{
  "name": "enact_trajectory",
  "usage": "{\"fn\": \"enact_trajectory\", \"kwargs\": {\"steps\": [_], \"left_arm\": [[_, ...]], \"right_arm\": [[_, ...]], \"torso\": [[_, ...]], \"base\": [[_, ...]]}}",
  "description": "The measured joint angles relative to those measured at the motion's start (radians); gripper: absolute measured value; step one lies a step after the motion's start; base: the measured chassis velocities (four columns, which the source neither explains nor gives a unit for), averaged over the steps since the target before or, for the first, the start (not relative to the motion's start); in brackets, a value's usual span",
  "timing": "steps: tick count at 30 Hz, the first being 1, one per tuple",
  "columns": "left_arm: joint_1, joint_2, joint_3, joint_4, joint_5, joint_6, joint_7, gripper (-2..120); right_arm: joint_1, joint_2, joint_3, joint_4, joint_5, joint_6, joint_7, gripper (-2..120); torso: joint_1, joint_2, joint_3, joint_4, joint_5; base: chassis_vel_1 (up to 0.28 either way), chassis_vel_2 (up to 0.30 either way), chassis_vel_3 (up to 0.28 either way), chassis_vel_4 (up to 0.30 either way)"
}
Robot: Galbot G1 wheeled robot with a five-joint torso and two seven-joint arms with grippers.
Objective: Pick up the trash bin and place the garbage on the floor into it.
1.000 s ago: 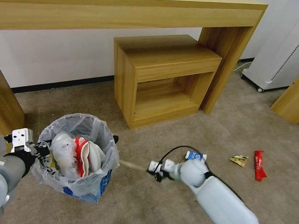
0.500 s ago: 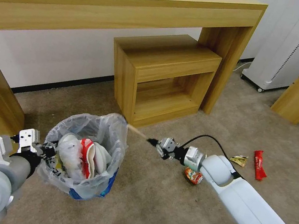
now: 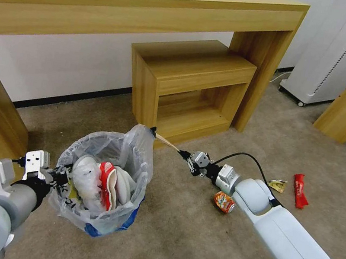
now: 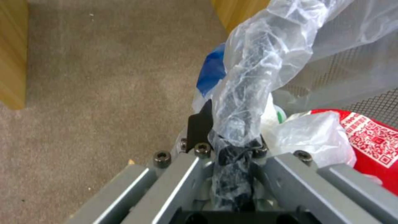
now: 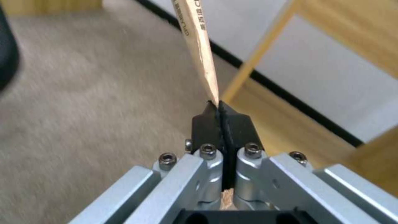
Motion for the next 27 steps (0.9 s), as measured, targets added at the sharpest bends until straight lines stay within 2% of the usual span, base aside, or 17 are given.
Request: {"fn": "enact_trajectory", "kwargs": {"steps": [2,8,16,21,24,26,27], "left_arm": [[0.001,-0.001,-0.002,0.0,0.0,0.0,-0.001,1],[-0.006,-0.001,-0.009,0.0,0.0,0.0,-0.002,1],[-0.028,0.001,-0.033,0.0,-0.016,0.0,-0.002,1],[-0.036,0.01,-0.054,0.013,-0.025,0.0,-0.001,1],[-0.042,0.017,-0.063,0.035,-0.023,0.0,-0.001,1],[-0.039,0.019,-0.055,0.045,-0.021,0.0,-0.001,1],[-0.039,0.019,-0.055,0.045,-0.021,0.0,-0.001,1]], "right_arm": [[0.005,0.002,-0.002,-0.013,-0.035,-0.029,0.0,0],[0.005,0.002,-0.008,-0.043,-0.064,-0.029,-0.018,0],[-0.018,0.002,-0.01,-0.099,-0.129,0.022,-0.076,0],[-0.049,-0.005,-0.001,-0.144,-0.22,0.042,-0.123,0],[-0.062,-0.013,0.015,-0.144,-0.227,0.038,-0.113,0],[-0.082,-0.018,0.031,-0.115,-0.164,0.032,-0.048,0],[-0.082,-0.018,0.031,-0.115,-0.164,0.032,-0.048,0]], "torso": [[0.0,0.0,0.0,-0.0001,-0.0002],[0.0,0.0,0.0,0.0,0.0],[0.0,0.0,0.0,-0.0002,0.0003],[0.0,0.0,0.0,-0.0001,0.0],[0.0,0.0,0.0,-0.0001,0.0],[0.0,0.0,0.0,-0.0002,0.0],[0.0,0.0,0.0,-0.0002,0.0]], "base": [[0.0,0.0,0.0,0.0],[0.0,0.0,0.0,0.0],[0.0,0.0,0.0,0.0],[0.0,0.0,0.0,0.0],[0.0,0.0,0.0,0.0],[0.0,0.0,0.0,0.0],[0.0,0.0,0.0,0.0]]}}
